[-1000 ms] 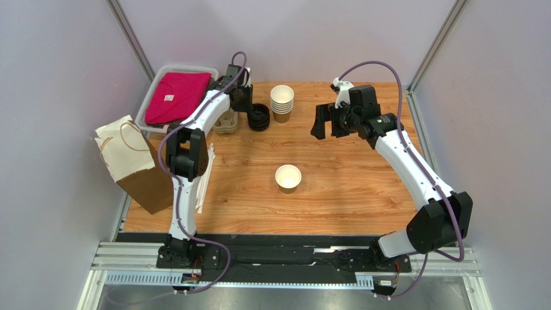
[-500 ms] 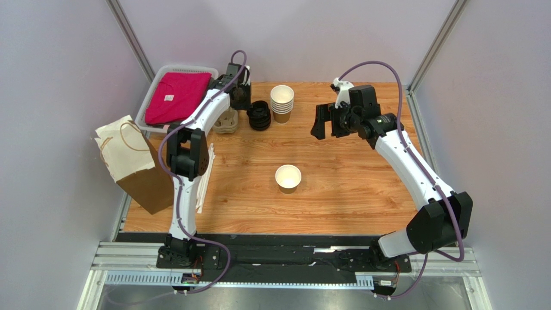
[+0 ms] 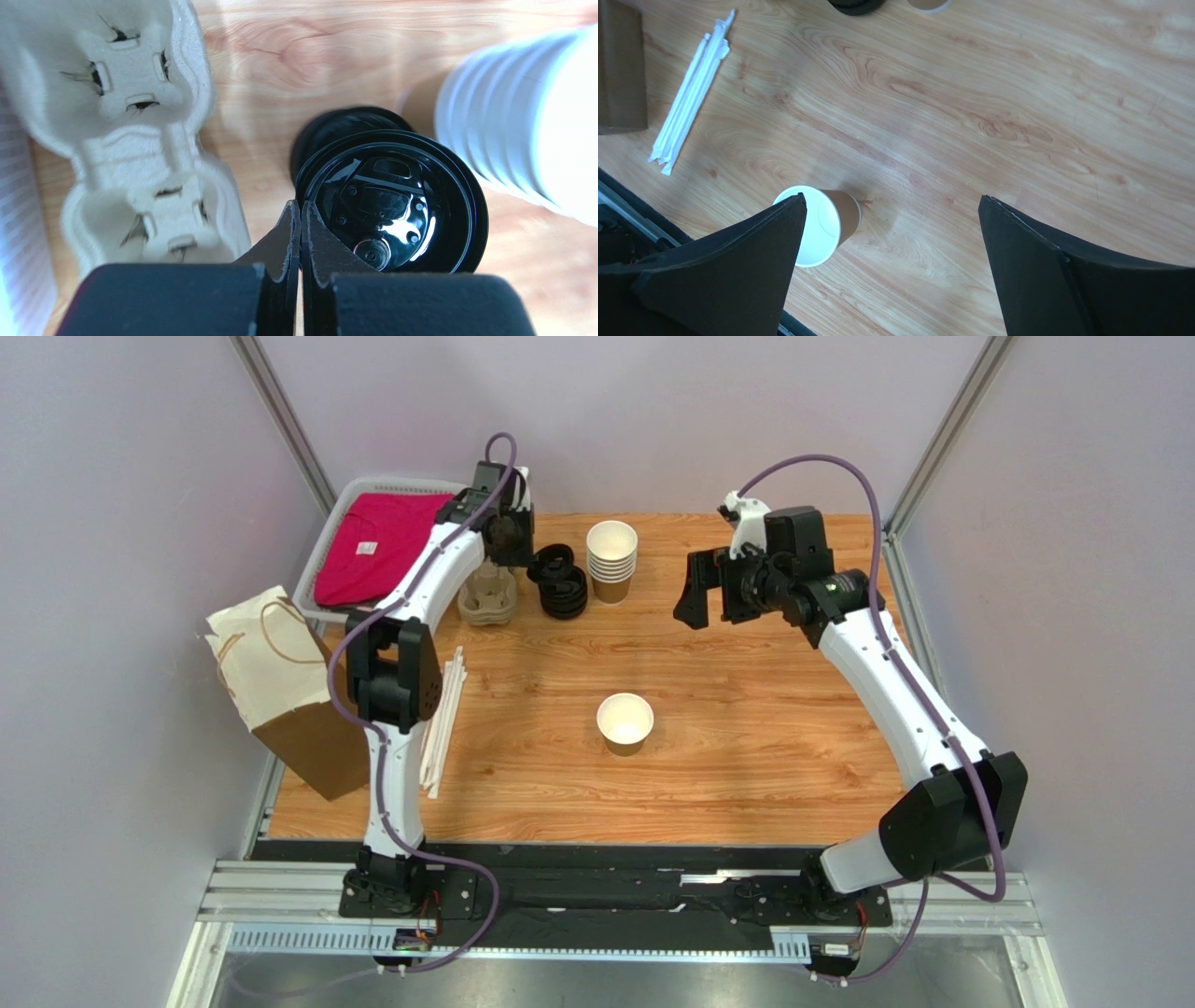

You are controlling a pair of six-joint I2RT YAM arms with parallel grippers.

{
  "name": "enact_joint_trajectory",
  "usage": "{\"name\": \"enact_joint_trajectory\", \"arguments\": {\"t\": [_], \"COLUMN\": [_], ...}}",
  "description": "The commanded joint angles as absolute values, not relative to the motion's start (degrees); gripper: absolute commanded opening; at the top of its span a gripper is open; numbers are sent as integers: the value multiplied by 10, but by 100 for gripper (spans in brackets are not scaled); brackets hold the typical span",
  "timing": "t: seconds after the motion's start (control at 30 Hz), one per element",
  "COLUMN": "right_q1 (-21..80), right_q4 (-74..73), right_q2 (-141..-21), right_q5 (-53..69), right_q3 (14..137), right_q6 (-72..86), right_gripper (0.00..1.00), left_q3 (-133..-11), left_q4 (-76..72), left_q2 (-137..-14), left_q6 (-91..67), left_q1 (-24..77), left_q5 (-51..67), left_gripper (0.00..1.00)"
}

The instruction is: Pack the takeout coffee

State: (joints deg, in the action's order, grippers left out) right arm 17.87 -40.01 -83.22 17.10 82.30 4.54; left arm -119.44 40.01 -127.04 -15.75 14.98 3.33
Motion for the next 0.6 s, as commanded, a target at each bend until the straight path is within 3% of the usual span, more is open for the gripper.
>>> {"name": "enact_joint_trajectory", "arguments": {"t": [0.0, 0.13, 0.3, 0.4, 0.57], "right_q1": [157, 155, 165, 219, 407], "right_q4": [-443, -509, -480, -490, -525], "right_q2": [-830, -798, -706, -652, -575], "right_q5": [264, 257, 262, 260, 187], "right_q3": [897, 941, 918, 915, 880], "right_q6": [-53, -190, -349, -451, -589], "right_gripper": [100, 100, 100, 100, 100], "left_q3": [-1187, -1163, -1065, -1015, -936], "left_q4": [420, 474, 517, 541, 555], "left_q2": [-1150, -1070, -974, -922, -853], "left_q6": [-132, -101, -79, -78, -84], "left_q1": [148, 151, 180, 206, 254], "left_q5": [113, 240, 342, 397, 501], "left_gripper": [0, 0, 0, 0, 0]}}
